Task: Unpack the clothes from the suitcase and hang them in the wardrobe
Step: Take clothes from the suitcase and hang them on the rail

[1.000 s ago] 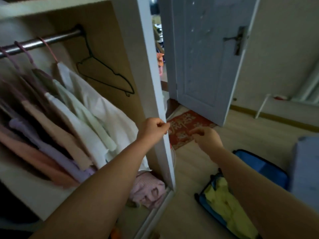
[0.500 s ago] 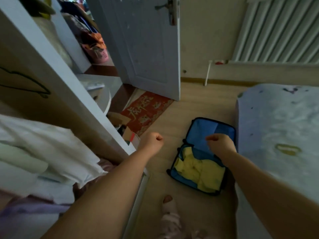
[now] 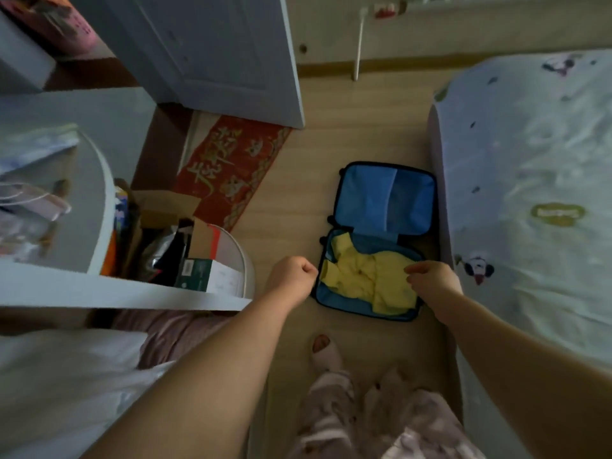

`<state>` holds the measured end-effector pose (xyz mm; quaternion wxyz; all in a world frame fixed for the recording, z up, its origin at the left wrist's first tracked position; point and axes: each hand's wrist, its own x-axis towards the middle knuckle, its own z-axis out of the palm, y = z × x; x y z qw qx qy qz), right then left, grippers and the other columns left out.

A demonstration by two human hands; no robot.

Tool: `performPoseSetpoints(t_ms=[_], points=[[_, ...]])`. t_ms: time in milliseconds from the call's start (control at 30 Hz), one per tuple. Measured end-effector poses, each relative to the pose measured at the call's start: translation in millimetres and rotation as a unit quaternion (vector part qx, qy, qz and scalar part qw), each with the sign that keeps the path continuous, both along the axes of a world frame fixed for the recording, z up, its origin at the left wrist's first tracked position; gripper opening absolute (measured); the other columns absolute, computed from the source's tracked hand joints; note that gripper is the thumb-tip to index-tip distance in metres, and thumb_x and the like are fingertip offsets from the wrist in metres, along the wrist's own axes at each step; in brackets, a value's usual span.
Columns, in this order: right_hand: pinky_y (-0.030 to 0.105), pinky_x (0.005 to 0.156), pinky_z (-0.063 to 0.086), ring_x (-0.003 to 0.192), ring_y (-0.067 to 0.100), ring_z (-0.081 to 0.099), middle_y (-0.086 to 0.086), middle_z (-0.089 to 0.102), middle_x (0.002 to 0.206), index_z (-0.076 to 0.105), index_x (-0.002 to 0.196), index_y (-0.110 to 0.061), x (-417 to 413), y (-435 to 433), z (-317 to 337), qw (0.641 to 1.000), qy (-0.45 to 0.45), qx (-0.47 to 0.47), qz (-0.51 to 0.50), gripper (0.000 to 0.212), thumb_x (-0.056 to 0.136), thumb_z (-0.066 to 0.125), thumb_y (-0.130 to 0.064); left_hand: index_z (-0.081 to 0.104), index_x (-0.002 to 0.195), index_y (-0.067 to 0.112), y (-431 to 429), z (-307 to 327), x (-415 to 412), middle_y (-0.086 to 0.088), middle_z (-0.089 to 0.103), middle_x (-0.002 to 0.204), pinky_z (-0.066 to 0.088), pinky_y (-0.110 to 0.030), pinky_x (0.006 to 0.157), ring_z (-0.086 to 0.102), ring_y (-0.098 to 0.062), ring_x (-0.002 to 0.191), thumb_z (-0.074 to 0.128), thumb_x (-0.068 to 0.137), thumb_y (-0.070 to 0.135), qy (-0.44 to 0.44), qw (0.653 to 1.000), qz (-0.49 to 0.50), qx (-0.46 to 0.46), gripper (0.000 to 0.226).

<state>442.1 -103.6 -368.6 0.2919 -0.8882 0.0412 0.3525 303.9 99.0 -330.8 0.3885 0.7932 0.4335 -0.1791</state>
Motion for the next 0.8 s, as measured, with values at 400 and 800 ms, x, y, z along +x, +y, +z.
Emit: performPoseSetpoints(t_ms=[400, 800], points=[[0.029, 0.077, 0.049, 0.098, 0.026, 0.059, 0.009, 0.064, 0.116, 0.071, 0.100, -0.019, 58.8, -23.4, -150.4, 0.996, 0.057, -0.065, 0.004, 0.021, 0.089, 0.055, -0.010, 0.069, 0.094, 0.020, -11.3, -161.6, 35.0, 0.001, 0.069, 0.097, 0.046, -0.025, 0.072, 0.061, -0.016, 0.088, 0.054, 0.094, 0.025, 0.066, 0.995, 0.058, -0.037, 0.015], [0.029, 0.085, 0.046, 0.112, 0.029, 0.054, 0.012, 0.056, 0.127, 0.059, 0.122, -0.014, 86.4, -48.4, -334.0, 0.981, 0.149, -0.124, -0.005, 0.034, 0.089, 0.054, -0.012, 0.068, 0.088, 0.021, -38.1, -341.8, 81.3, 0.003, 0.069, 0.090, 0.047, -0.025, 0.072, 0.063, -0.015, 0.085, 0.058, 0.092, 0.025, 0.084, 0.992, 0.064, -0.069, 0.011]])
